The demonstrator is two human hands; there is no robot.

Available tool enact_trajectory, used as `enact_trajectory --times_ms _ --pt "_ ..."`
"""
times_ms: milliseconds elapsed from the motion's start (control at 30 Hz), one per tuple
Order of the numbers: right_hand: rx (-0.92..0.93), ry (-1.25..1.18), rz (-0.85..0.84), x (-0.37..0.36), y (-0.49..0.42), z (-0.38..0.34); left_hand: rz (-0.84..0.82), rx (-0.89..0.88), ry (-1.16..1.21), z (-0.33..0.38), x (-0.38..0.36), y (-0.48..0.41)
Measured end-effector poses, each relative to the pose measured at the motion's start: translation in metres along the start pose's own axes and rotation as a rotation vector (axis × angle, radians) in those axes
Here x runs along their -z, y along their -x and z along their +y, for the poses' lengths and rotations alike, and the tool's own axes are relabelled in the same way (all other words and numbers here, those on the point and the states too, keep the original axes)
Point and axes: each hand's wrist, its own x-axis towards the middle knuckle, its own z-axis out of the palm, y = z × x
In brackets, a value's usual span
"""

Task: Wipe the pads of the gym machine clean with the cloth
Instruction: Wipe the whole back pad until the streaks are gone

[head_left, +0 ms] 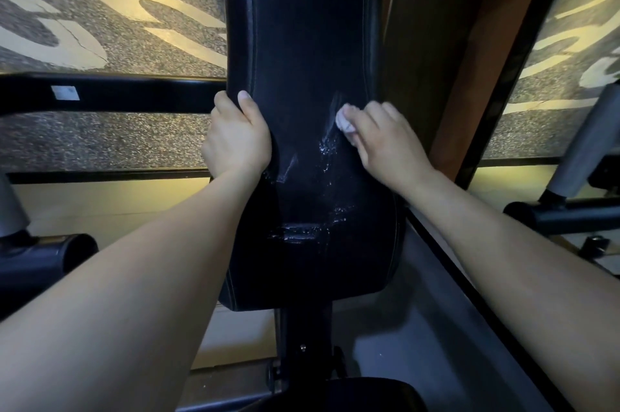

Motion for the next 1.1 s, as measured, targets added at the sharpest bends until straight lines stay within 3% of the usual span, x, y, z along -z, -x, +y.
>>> enact_trajectory --times_ms 167,333,400,533,600,800,967,1033,1100 --pt "-0.199 -0.025 0.057 0.008 -0.046 -0.007 -0.025 0.002 0.019 0.001 0.002 0.001" --pt "0.151 -0.002 -0.077 0.005 0.005 -0.008 -0.008 -0.014 0.014 0.000 0.002 -0.001" --pt "0.194 0.067 -0.092 0.007 -0.006 0.004 -0.002 -0.006 0.015 -0.001 0.001 -0.002" --pt "-0.117 0.054 0.050 0.009 -0.049 0.002 -0.024 -0.005 0.032 -0.001 0.002 0.000" --pt "-0.173 0.012 0.063 0.004 -0.045 -0.012 -0.029 -0.012 0.039 -0.001 0.003 0.001" --pt "0.253 0.036 -0.143 0.010 -0.006 0.004 -0.001 -0.018 0.023 -0.004 0.001 -0.001" --pt "-0.110 -0.006 0.014 0.010 -0.036 -0.012 -0.018 -0.015 0.040 -0.002 0.000 0.000" --pt "-0.077 -0.015 -0.023 0.002 -0.018 -0.024 -0.019 -0.018 0.033 0.000 0.001 0.001" --pt "0.086 -0.008 -0.097 -0.002 0.008 -0.026 -0.013 -0.018 0.021 0.000 0.001 0.001"
